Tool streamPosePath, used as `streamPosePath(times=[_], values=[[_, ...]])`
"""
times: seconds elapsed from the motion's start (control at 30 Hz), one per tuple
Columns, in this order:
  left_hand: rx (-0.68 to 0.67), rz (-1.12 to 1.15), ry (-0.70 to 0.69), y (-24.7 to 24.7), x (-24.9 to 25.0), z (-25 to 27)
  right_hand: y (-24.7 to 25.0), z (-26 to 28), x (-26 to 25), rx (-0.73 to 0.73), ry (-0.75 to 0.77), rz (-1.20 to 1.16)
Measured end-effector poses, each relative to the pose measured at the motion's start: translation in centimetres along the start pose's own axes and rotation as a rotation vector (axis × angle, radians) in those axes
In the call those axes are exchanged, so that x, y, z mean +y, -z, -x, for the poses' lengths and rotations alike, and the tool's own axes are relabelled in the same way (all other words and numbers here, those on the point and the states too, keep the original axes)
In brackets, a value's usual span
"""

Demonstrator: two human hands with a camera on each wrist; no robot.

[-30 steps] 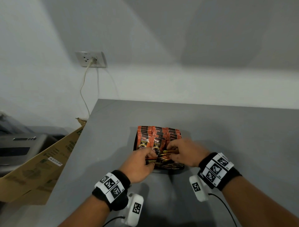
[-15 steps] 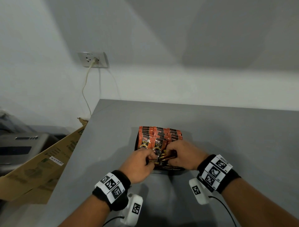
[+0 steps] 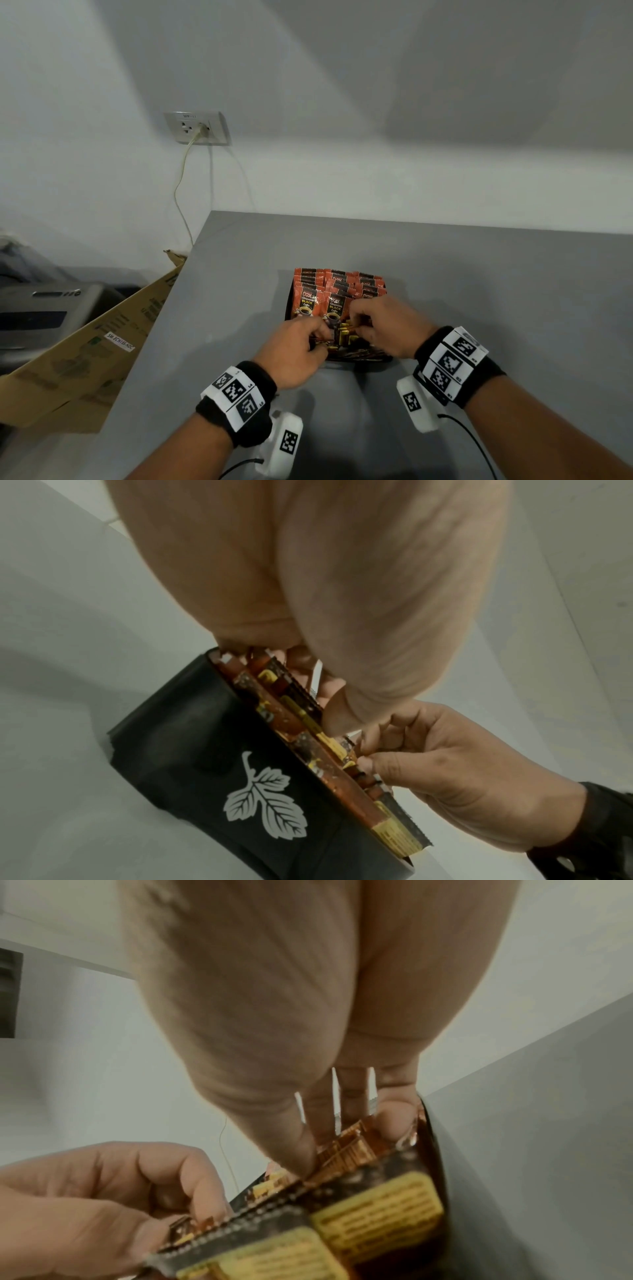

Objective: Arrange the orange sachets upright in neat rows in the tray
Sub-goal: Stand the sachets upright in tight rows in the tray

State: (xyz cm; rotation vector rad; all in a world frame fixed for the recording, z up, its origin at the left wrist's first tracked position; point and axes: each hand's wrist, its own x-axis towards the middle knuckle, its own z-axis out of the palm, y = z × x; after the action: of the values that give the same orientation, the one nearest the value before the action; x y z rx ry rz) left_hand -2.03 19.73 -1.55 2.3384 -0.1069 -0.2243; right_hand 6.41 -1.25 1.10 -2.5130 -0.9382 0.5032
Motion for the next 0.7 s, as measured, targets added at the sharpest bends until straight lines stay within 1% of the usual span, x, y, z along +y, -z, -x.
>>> streamPosePath(times=[0.4,0.5,0.7], values=[[0.006,0.019,0.010,-0.08,0.15,0.11,-0.54,0.29,0.60,-0.055,0.079,0.003],[0.013,0.019,0.009,-0.02,0.31,0.13,-0.39,0.31,0.69,-0.076,0.073,0.007],[-0.004,0.027,0.020,0.12,0.17,0.14,0.25,0.10,0.16,-0.030,0.054,0.032]])
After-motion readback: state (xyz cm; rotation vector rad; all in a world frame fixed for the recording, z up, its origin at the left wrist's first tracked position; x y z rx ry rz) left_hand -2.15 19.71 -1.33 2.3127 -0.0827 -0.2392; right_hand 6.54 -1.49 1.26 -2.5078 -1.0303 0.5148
